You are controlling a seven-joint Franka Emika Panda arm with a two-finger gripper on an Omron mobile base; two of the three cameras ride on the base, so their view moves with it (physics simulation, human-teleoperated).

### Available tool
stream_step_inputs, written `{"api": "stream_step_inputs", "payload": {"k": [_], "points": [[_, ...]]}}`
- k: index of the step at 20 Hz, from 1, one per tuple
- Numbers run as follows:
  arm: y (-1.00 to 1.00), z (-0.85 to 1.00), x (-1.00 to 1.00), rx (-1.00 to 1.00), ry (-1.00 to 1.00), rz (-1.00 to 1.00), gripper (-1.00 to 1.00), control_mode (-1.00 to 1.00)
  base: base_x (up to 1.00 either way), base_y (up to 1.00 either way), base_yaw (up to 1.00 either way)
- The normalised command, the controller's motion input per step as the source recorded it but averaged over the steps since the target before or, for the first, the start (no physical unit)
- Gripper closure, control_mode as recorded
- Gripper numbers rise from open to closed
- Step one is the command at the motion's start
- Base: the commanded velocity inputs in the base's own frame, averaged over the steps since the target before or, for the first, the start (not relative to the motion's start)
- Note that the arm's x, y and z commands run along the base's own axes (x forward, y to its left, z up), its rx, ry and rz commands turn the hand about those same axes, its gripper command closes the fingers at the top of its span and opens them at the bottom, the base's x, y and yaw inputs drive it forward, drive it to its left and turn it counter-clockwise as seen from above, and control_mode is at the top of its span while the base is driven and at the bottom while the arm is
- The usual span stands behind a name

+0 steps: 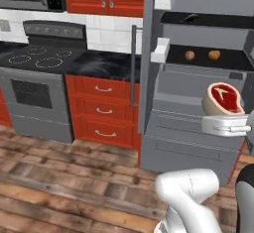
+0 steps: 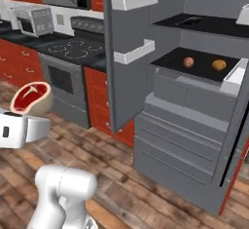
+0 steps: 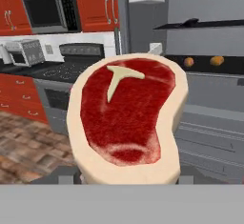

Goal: Gather the onion and potato from the fridge and place them on a tray on the dining counter. Then gather the steak and fish from the fridge and place them on the other tray.

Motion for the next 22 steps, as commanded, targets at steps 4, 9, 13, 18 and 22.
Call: {"api": "stream_step_inputs", "payload": {"k": [4,9,13,18,22], "points": [[0.0,0.0,0.0,0.0,0.0,0.0,1.0,1.0,-0.09,0.0,0.45],[0.0,0.0,0.0,0.0,0.0,0.0,1.0,1.0,-0.07,0.0,0.45],[0.0,0.0,0.0,0.0,0.0,0.0,1.0,1.0,-0.06,0.0,0.44],[0.0,0.0,0.0,0.0,0.0,0.0,1.0,1.0,-0.05,0.0,0.45],[0.0,0.0,0.0,0.0,0.0,0.0,1.0,1.0,-0.01,0.0,0.45]]}}
